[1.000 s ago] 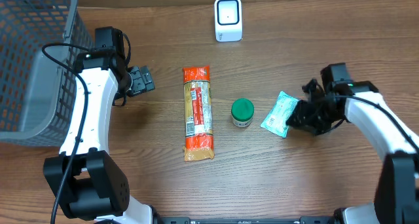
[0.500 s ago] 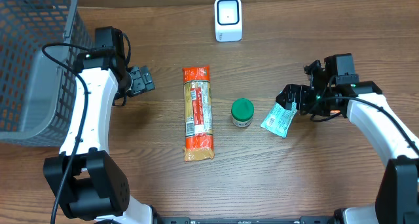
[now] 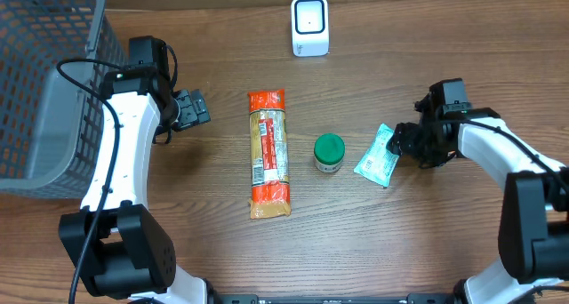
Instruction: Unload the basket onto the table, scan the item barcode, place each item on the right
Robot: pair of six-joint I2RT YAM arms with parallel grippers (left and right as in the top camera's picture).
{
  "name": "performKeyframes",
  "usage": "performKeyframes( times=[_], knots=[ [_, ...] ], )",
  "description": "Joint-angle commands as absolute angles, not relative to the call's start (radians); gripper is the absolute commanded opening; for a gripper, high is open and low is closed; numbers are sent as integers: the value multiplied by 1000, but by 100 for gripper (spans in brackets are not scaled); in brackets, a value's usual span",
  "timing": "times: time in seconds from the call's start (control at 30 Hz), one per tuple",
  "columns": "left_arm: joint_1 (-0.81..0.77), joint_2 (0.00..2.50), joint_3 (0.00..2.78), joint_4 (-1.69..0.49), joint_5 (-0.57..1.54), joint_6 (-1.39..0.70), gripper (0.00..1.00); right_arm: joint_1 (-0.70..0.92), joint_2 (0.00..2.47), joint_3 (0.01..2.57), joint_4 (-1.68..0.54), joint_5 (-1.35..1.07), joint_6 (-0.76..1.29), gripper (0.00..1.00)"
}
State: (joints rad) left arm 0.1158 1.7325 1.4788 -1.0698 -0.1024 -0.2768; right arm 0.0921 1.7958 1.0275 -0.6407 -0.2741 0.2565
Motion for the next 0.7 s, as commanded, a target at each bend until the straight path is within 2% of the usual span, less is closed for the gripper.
performKeyframes(
  times=[0.0,0.37,0.43,0.57,0.6,0.63,0.67],
  knots=[
    [117,1727,1488,-1069,-112,-254,100,90,1810,1034,-632,-263,262,60],
    [117,1727,1488,-1069,-112,-254,100,91,1810,1032,-624,-282,319,46],
    [117,1727,1488,-1068,-112,-254,100,91,1810,1032,-621,-282,319,38],
    [117,1727,1488,-1068,-112,-254,100,91,1810,1031,-621,-282,319,32],
    [117,1727,1488,-1068,-112,-254,100,91,1810,1031,-621,-282,319,28],
    [117,1727,1488,-1068,-112,-254,100,91,1810,1031,-621,-282,319,20],
    [117,1727,1488,-1068,-112,-254,100,91,1810,1031,-621,-281,318,4]
  ],
)
